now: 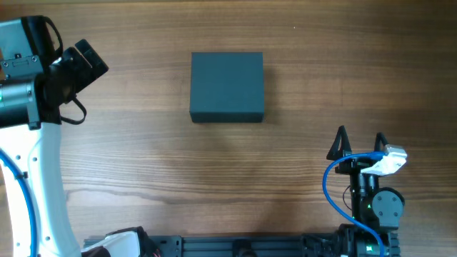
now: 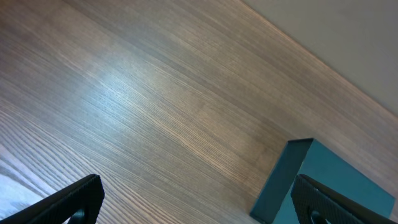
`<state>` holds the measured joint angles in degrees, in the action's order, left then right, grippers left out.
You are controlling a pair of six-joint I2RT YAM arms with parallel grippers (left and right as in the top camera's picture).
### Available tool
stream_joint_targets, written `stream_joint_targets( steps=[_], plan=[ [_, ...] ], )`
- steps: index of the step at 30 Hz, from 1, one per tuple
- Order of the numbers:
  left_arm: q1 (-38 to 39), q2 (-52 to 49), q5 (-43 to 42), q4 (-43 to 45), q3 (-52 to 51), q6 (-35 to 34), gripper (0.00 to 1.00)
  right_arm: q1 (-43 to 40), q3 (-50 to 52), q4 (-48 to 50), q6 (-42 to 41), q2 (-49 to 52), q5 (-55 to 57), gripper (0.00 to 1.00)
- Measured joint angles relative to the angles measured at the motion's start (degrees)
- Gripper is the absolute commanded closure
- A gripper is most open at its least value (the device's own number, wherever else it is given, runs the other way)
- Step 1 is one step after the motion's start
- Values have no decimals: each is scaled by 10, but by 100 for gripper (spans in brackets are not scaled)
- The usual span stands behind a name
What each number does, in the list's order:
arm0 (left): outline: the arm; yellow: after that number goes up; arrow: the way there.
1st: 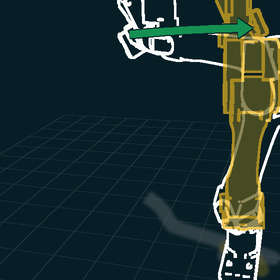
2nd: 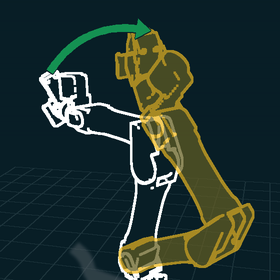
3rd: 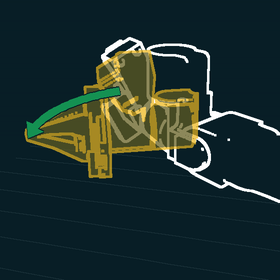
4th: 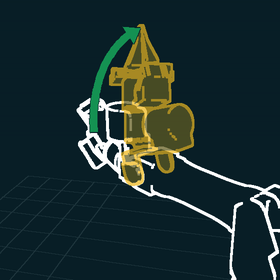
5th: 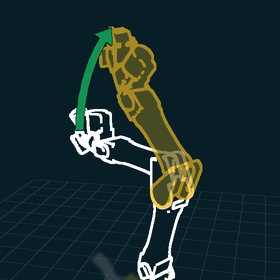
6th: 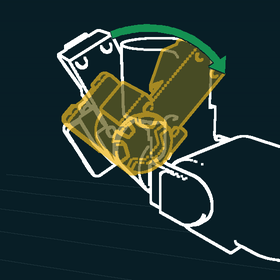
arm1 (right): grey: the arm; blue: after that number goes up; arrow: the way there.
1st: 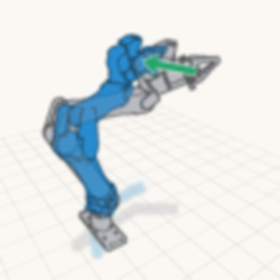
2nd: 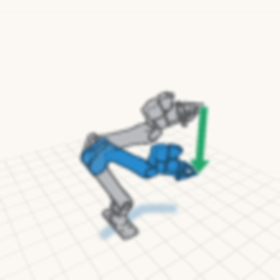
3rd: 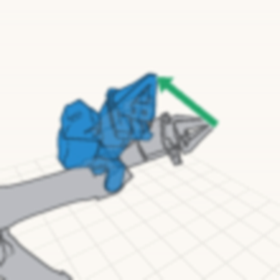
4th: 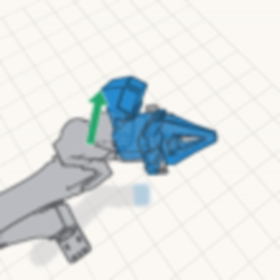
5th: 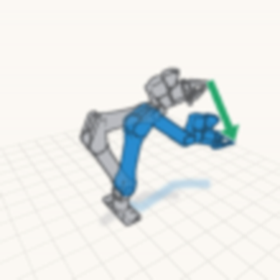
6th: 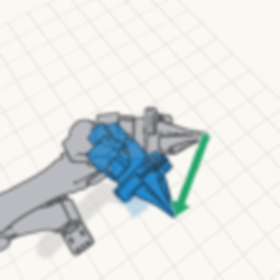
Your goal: Pack container
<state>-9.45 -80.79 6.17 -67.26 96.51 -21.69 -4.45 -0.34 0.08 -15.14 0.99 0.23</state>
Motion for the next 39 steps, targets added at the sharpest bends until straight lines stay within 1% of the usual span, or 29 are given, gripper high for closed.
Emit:
stream_joint_targets(
  steps=[8, 10, 11, 13, 15, 17, 19, 21, 23, 24, 26, 28, 31, 34, 39],
  plan=[
    [0, 7, 13, 6, -2, 0, 0, 0, 0, 0, 0, 0, 0, 0],
    [0, 33, 17, 27, -16, 0, 0, 0, 0, 0, 0, 0, 0, 0],
    [0, 59, 19, 51, -33, 0, 0, 0, 0, 0, 0, 0, 0, 0],
    [0, 132, 18, 151, -93, -8, 0, 0, 0, 0, 0, 0, 0, 0],
    [0, 226, 9, 286, -189, -21, 0, 0, 0, 0, 0, -1, 0, 0],
    [0, 320, -3, 447, -317, -38, 0, 0, 0, 1, 0, -1, 0, 0],
    [0, 414, -13, 583, -480, -58, 0, 0, 0, 0, 0, -2, 0, 0],
    [0, 483, -17, 636, -615, -75, 0, 0, 0, 0, 0, -3, 0, 0],
    [0, 559, -20, 647, -733, -89, 0, 0, 0, 0, 0, -3, 0, 0],
    [0, 628, -23, 640, -812, -98, 0, 0, 0, 0, 0, -3, 0, 0],
    [0, 691, -33, 638, -868, -106, 0, 0, 0, 0, 0, -3, 0, 0],
    [0, 728, -44, 629, -890, -109, 0, 0, 0, 0, 0, -3, 0, 0],
    [5, 743, -50, 599, -892, -111, 0, 0, 0, 0, 0, -3, 0, 0],
    [35, 757, -49, 548, -893, -113, 0, 0, 0, 0, 0, -3, 0, 0],
    [66, 774, -27, 522, -893, -115, 0, 0, 0, 0, 0, -3, 0, 0]
  ],
)
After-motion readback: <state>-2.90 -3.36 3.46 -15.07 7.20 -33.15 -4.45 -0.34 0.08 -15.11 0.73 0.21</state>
